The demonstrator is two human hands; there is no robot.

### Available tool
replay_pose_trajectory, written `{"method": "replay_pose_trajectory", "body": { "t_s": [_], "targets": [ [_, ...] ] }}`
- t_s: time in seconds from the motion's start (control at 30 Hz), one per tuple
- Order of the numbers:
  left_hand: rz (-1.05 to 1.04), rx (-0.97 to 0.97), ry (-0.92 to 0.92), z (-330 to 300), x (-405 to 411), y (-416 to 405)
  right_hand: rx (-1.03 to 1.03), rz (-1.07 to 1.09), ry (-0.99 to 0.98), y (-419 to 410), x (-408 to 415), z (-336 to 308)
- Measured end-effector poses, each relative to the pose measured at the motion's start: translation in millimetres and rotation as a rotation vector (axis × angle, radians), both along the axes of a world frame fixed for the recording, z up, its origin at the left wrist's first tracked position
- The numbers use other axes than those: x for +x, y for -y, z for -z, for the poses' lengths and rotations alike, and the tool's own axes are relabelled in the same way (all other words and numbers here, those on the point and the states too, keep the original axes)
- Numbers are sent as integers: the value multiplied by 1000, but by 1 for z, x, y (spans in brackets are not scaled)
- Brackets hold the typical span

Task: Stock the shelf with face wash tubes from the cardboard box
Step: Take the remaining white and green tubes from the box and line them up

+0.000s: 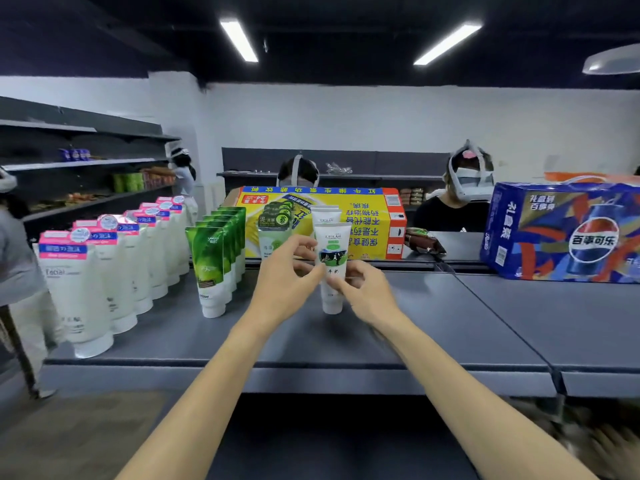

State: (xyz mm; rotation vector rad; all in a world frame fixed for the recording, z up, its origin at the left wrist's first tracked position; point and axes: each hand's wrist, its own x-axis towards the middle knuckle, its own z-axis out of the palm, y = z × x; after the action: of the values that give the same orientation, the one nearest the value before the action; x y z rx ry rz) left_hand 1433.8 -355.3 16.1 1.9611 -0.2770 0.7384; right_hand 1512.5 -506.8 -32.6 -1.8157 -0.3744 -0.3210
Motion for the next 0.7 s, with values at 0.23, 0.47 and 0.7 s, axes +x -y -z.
{"method": "replay_pose_trajectory", "body": {
  "t_s": [0.23,0.47,0.7],
  "targets": [
    [-25,1,13,3,19,-7,81,-28,-44,-17,21,-2],
    [-26,-18,39,0,29,-11,48,20,-22,-26,36,-2],
    [5,-22,50,1,33,-12,71,47,-8,-27,42,-3]
  ]
}}
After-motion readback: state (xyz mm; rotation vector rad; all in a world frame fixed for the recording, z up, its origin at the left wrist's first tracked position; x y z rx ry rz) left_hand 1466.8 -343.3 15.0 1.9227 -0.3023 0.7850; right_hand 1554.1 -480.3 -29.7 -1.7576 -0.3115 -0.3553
